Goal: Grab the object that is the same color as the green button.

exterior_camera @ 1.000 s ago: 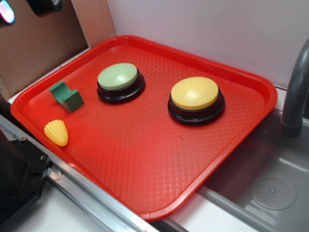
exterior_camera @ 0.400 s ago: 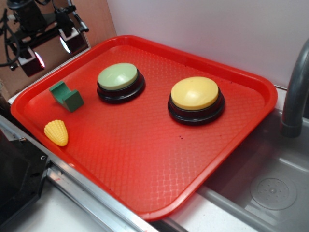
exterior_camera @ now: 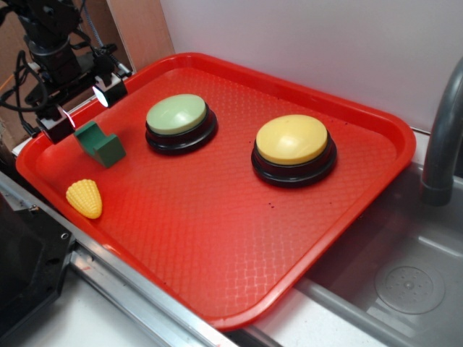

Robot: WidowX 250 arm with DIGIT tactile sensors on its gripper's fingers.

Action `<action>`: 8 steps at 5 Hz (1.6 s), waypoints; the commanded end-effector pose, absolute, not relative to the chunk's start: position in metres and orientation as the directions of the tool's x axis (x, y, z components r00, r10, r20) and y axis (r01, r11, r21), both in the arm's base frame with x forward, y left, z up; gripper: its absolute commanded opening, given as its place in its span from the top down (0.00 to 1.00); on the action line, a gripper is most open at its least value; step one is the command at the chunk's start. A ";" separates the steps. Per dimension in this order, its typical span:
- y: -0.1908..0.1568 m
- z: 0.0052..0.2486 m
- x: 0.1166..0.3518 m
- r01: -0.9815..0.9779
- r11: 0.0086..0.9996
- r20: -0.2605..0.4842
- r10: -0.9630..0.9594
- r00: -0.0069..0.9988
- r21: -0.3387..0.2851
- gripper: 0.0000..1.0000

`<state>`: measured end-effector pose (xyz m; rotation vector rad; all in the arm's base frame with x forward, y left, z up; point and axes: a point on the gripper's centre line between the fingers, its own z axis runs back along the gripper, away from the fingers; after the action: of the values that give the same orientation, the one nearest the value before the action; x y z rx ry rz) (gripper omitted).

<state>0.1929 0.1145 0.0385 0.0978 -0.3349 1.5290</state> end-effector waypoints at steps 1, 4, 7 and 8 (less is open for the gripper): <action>0.125 0.019 0.184 -0.991 0.043 0.307 0.952 0.003 -0.124 0.00; 0.126 0.008 0.188 -0.984 0.092 0.307 0.951 0.042 -0.151 0.99; 0.109 0.084 0.214 -0.851 0.517 0.318 0.824 0.468 -0.088 1.00; 0.069 0.124 0.218 -0.696 0.710 0.313 0.689 0.654 -0.109 1.00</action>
<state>0.2209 0.0563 0.1077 0.0256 -0.2952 0.7861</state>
